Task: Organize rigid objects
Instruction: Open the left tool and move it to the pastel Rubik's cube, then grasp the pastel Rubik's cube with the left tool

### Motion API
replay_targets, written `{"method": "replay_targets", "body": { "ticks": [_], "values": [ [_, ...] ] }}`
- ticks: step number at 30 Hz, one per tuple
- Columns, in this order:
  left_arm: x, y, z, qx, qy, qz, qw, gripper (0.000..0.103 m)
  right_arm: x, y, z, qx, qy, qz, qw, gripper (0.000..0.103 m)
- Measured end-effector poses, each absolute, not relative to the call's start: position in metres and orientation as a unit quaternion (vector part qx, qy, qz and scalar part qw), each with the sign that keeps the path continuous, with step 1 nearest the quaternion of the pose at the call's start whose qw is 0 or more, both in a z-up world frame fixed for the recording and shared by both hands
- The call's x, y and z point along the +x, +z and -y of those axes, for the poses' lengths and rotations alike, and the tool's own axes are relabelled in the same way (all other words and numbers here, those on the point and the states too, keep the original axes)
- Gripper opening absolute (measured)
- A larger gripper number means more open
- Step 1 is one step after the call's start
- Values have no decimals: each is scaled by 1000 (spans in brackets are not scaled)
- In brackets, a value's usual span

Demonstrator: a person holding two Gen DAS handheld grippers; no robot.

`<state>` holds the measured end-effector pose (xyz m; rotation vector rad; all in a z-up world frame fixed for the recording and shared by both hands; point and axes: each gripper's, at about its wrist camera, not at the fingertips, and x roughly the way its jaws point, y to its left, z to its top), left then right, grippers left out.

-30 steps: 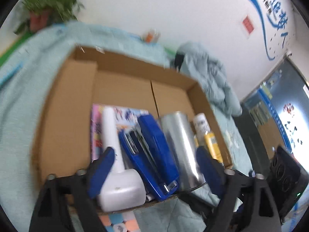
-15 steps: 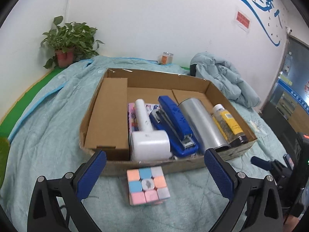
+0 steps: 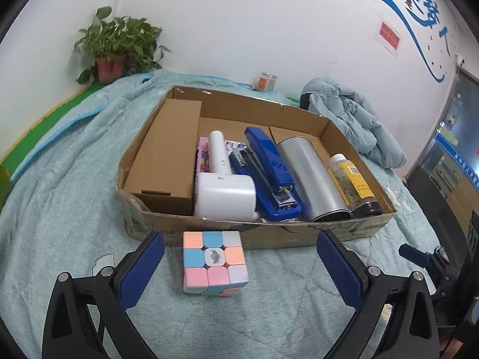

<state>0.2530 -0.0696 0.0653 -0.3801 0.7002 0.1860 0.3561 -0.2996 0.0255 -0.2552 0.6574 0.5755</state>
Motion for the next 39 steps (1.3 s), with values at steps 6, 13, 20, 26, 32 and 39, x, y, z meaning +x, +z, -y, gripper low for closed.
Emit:
{"method": "replay_targets", "body": {
  "ticks": [6,13,20,26,32,39],
  "values": [
    [269,41,39,-233,73,-391,887,101,349,25,297,-121,310,-319,888,102],
    [287,-2,21,-296,34,-432,851,74,342,11,287,-111,352,-341,865,102],
    [299,-17,42,-300,-13,-446,844,67,338,2,276,-91,410,-360,833,102],
    [299,-22,114,-317,-83,-474,817,67,334,-2,279,-110,438,-359,817,102],
    [287,-21,145,-349,-110,-480,797,68,334,-5,301,-136,438,-369,808,101],
    [282,-16,141,-351,-106,-480,797,70,313,-5,303,-168,461,-362,793,96]
  ]
}}
